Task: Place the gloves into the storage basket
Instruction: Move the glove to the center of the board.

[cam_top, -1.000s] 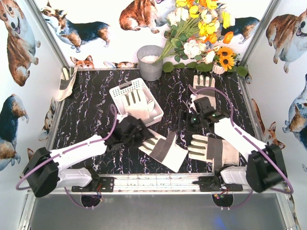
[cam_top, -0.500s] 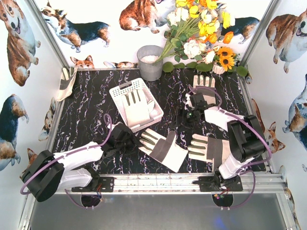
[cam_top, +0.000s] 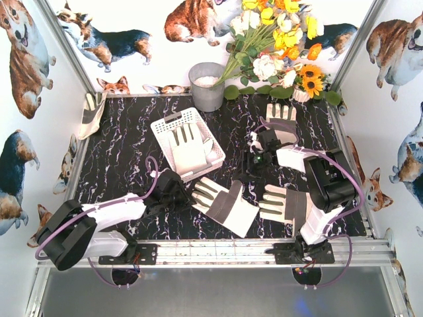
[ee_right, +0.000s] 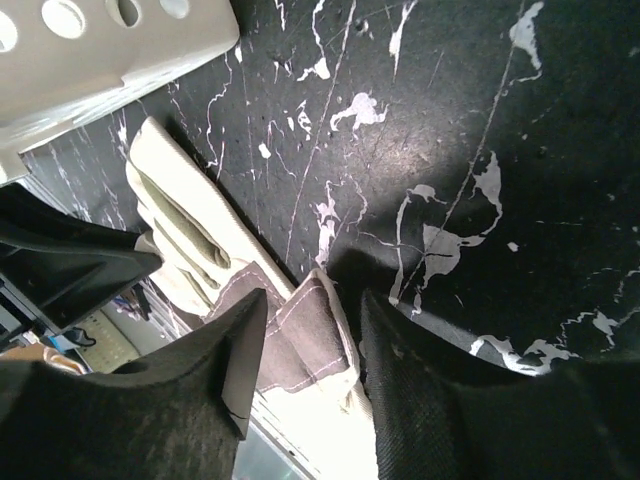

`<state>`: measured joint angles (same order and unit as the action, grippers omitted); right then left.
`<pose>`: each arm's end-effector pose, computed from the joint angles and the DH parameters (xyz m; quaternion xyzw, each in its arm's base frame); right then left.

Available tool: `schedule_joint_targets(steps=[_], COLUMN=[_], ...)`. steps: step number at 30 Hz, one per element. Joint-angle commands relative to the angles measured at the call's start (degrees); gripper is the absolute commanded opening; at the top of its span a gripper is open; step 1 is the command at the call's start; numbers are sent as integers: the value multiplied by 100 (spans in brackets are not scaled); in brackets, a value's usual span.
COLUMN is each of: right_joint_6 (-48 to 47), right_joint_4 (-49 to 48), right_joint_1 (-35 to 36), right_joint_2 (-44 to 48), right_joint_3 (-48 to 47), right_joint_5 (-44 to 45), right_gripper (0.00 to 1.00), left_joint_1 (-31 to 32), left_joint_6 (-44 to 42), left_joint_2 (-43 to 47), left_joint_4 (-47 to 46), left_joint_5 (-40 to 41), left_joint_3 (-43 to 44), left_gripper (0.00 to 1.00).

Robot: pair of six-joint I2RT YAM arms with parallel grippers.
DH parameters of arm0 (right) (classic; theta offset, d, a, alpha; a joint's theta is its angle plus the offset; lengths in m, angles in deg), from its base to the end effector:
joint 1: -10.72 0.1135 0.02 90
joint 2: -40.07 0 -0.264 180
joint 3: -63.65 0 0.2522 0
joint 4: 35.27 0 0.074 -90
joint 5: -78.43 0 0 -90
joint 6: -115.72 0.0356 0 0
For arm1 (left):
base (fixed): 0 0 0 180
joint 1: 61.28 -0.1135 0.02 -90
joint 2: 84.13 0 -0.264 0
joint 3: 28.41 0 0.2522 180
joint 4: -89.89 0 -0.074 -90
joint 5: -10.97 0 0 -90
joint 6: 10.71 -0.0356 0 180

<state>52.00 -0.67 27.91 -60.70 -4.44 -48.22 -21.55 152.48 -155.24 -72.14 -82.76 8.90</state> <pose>0.3006 0.1152 0.1421 0.0120 0.9327 0.3556 0.0595 0.1615 -0.1372 0.1369 -0.2616 0.9075 -0.2898 0.1552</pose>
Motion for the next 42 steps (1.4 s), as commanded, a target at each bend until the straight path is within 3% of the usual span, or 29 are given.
schedule_joint_targets(steps=[1, 5, 11, 16, 23, 35, 42], right_joint_6=[1, 113, 358, 655, 1368, 2337, 2431], right_joint_4=[-253, -315, -193, 197, 16, -761, -994], right_joint_1=[4, 3, 54, 235, 764, 985, 997], right_joint_2=[158, 330, 697, 1059, 1609, 2413, 2273], right_joint_3=[146, 409, 739, 893, 1357, 2193, 2324], right_joint_5=[-270, -320, -167, 520, 1330, 1390, 1333], right_gripper=[42, 33, 1, 0, 0, 0, 0], left_joint_1=[-59, -79, -88, -83, -121, -335, -334], left_joint_6=[-177, -345, -685, -1143, -1304, -1770, -1655], left_joint_2=[-95, -281, -620, -957, -1282, -1795, -1729], left_joint_4=[195, 309, 490, 866, 536, 412, 396], left_joint_5=[214, 253, 455, 761, 902, 1123, 1075], left_joint_3=[166, 327, 758, 1318, 1620, 2417, 2184], left_gripper=[23, 15, 2, 0, 0, 0, 0])
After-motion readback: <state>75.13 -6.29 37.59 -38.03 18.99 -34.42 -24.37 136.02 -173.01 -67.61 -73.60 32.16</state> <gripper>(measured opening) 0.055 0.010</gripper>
